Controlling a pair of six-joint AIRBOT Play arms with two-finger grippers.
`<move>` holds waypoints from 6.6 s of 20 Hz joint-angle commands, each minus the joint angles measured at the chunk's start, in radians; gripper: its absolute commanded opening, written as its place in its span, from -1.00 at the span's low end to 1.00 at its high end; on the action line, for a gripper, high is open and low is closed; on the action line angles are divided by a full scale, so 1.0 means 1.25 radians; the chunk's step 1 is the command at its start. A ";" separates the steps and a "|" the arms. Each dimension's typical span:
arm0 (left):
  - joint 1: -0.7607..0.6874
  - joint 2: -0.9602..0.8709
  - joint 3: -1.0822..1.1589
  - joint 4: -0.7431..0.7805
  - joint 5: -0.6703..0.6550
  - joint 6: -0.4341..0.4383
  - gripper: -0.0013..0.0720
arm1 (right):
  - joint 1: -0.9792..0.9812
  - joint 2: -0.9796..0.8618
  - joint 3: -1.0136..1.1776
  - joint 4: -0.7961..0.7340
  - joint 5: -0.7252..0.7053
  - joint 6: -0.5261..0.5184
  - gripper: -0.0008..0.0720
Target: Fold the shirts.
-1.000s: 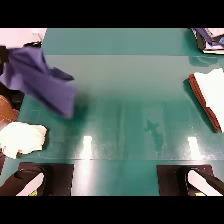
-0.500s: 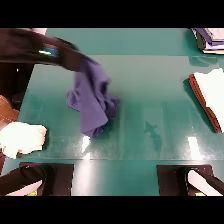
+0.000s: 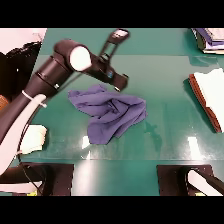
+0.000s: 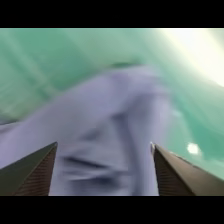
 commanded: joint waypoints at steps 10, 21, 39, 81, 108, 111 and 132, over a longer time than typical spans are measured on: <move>0.513 -0.056 -0.218 -0.062 -0.072 0.034 0.85 | 0.001 -0.069 0.001 0.002 0.103 0.001 -0.92; 0.350 -0.191 -0.196 -0.241 0.123 0.287 0.85 | 0.002 -0.076 0.001 0.001 0.148 0.001 -0.92; 0.352 -0.230 0.100 -0.296 0.011 0.312 -0.90 | 0.201 -0.149 -0.649 0.014 -0.156 0.024 0.20; 0.353 0.536 0.179 -0.191 0.143 0.259 -0.90 | 0.031 0.024 0.390 -0.208 0.112 0.099 -0.93; 0.552 -0.035 -0.094 -0.170 -0.062 0.197 0.68 | 0.172 -0.498 0.240 -0.340 0.074 0.110 0.13; 0.657 0.003 -0.201 -0.275 -0.164 0.262 0.68 | 0.127 -0.403 0.100 -0.270 0.146 0.062 0.13; 0.556 0.019 -0.588 -0.315 -0.004 0.336 -0.61 | -0.087 0.030 -0.532 -0.260 0.138 0.073 0.12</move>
